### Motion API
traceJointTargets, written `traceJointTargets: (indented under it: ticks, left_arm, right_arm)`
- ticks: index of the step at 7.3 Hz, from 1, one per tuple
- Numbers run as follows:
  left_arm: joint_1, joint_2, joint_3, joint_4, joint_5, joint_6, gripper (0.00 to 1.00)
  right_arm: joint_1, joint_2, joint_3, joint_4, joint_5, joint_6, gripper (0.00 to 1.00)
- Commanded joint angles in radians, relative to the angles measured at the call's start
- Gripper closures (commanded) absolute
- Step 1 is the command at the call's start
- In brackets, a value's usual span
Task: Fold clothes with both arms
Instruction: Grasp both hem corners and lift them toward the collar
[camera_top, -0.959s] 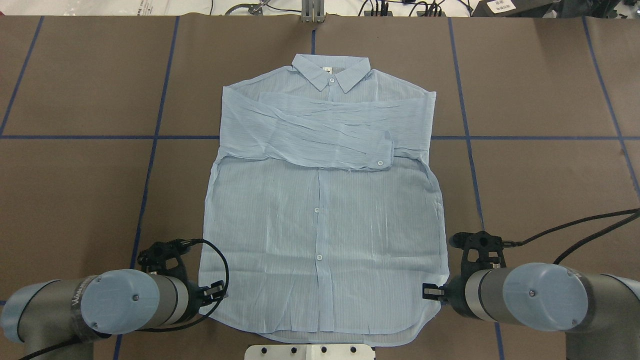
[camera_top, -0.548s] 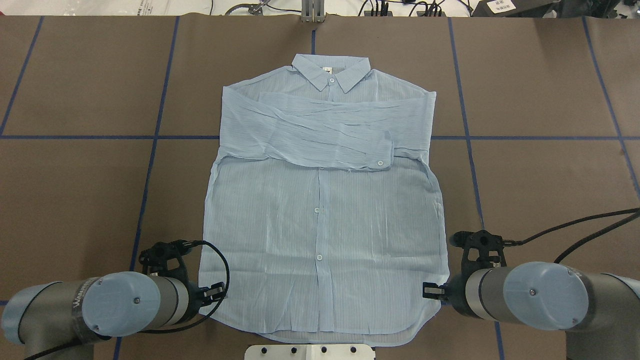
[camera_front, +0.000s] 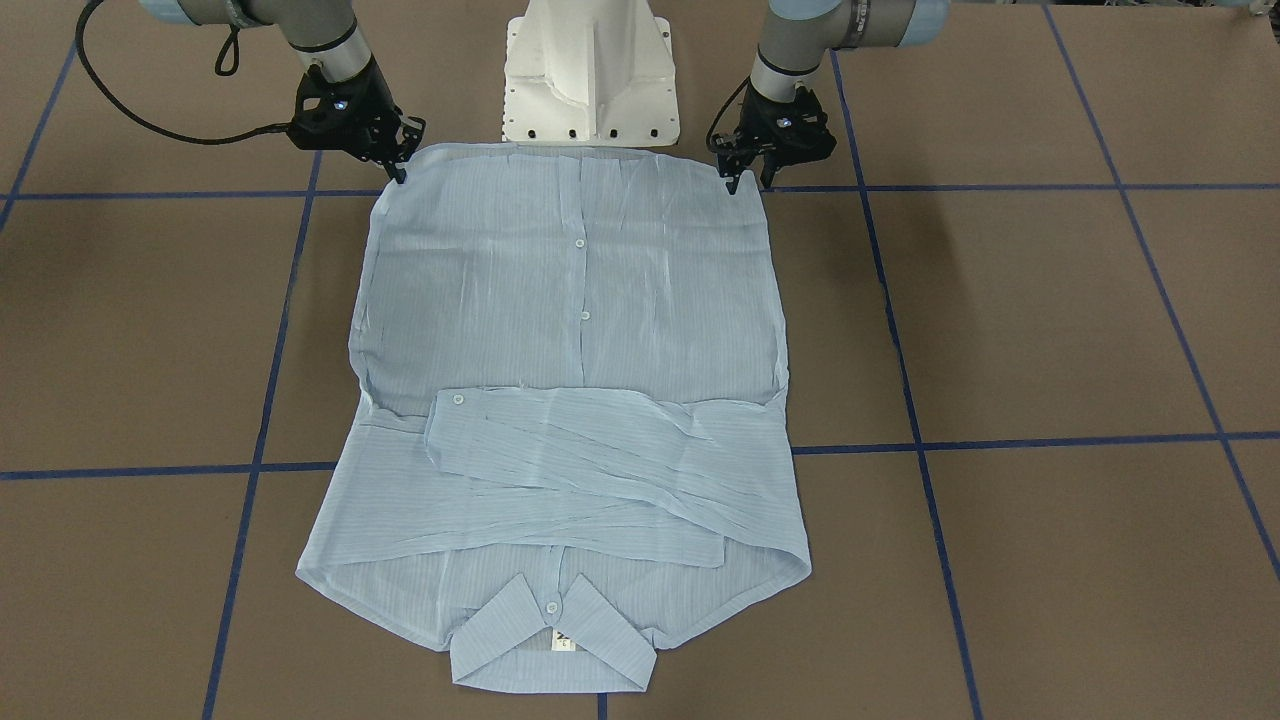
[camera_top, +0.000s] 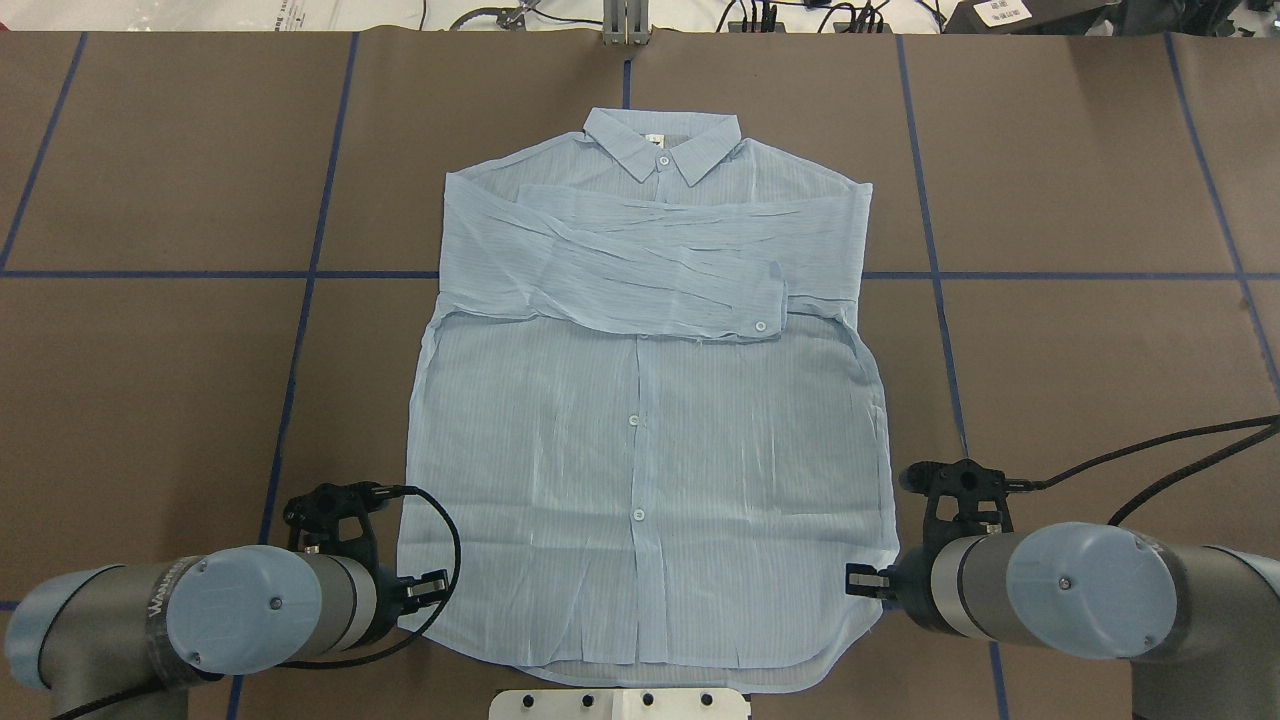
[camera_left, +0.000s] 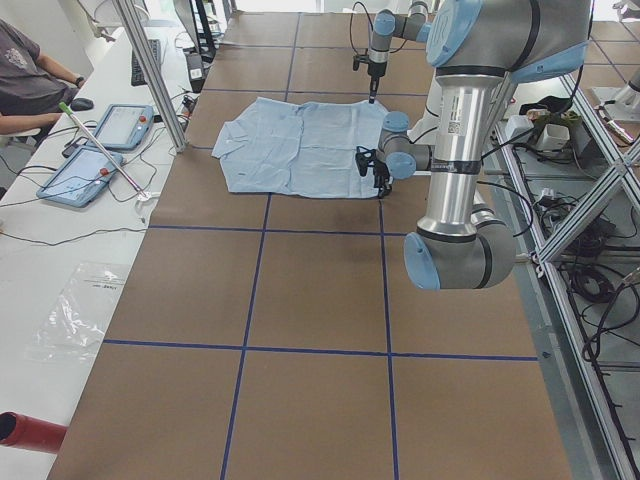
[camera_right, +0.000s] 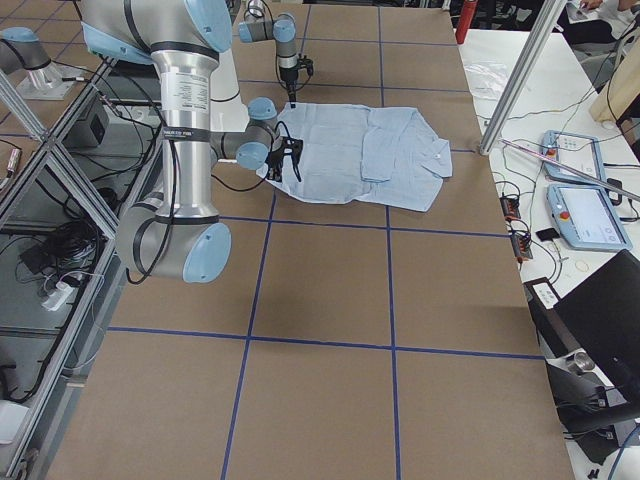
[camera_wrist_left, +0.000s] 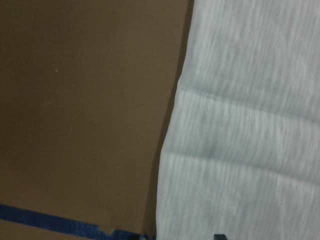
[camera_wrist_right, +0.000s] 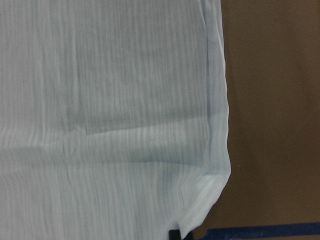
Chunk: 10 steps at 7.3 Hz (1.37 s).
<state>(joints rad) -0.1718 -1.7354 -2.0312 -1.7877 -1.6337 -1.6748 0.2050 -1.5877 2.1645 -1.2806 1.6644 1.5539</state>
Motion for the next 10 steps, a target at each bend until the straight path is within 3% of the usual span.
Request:
traceJointTargets:
  ticks: [1,5,6,8,10]
  left_arm:
    - [0.0,0.0,0.006,0.001,0.0,0.001,0.45]
    - [0.002,-0.006,0.006,0.001,-0.003,0.001,0.62]
    - [0.002,-0.007,0.006,0.001,-0.003,0.001,0.71]
    - [0.003,-0.009,0.002,0.001,-0.005,0.001,1.0]
    - [-0.009,-0.009,-0.015,0.001,-0.009,0.003,1.0]
  right_arm:
    - [0.005,0.0,0.0,0.001,0.0,-0.002,1.0]
    - [0.013,-0.002,0.0,0.0,0.002,-0.003,1.0]
    - [0.016,-0.002,-0.002,0.001,0.002,-0.005,1.0]
    - [0.022,0.0,-0.002,0.001,0.005,-0.006,1.0]
    - [0.045,0.024,0.0,0.003,0.012,-0.006,1.0]
